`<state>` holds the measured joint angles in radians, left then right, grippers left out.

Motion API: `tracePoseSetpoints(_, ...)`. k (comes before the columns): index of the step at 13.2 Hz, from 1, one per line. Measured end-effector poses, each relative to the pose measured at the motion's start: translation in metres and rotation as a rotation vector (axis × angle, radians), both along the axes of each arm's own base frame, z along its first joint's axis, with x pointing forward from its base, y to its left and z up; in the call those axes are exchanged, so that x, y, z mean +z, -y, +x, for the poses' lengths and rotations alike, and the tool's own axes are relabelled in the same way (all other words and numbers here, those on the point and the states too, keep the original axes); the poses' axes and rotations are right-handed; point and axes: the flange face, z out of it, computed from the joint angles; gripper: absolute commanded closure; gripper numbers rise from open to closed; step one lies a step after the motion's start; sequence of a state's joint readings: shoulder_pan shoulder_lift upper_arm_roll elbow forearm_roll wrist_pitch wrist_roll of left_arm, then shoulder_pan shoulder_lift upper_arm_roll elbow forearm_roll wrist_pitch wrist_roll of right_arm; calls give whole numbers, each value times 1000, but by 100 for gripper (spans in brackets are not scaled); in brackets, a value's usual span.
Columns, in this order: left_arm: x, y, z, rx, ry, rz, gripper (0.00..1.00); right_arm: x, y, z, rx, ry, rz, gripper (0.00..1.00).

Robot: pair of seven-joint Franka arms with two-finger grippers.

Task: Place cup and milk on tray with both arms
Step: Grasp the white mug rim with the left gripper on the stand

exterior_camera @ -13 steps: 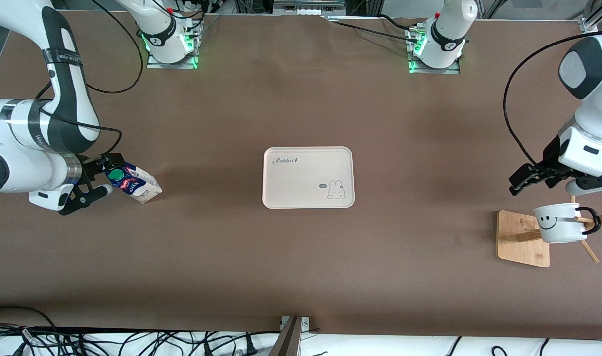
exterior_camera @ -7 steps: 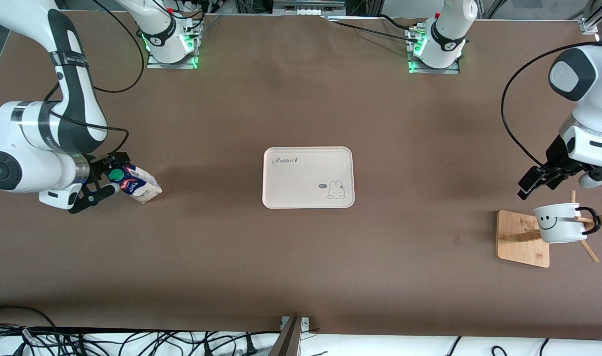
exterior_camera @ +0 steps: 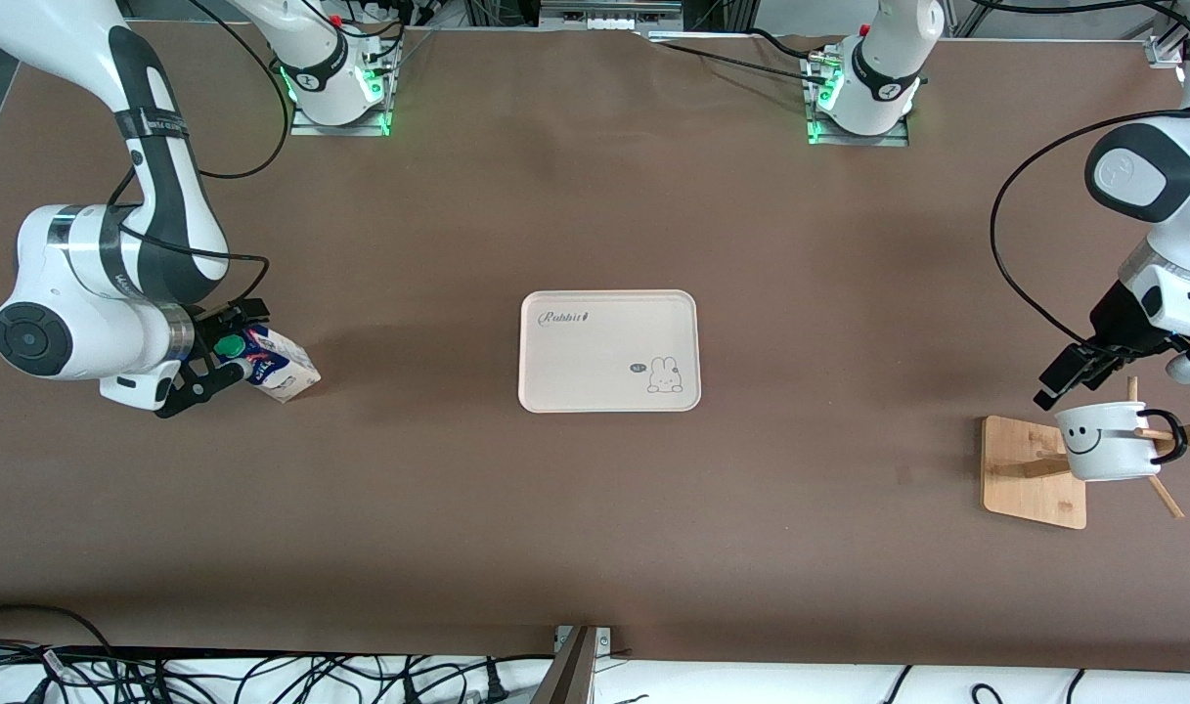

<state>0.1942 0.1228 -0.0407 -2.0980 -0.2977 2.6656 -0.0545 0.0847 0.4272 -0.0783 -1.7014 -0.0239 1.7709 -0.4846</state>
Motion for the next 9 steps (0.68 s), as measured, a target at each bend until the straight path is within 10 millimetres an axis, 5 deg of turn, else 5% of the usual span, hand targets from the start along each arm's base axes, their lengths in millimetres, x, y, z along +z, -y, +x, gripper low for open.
tracePoseSetpoints(9, -7, -12, 17, 20, 20, 4, 14, 14, -3, 9, 29, 52, -20, 0)
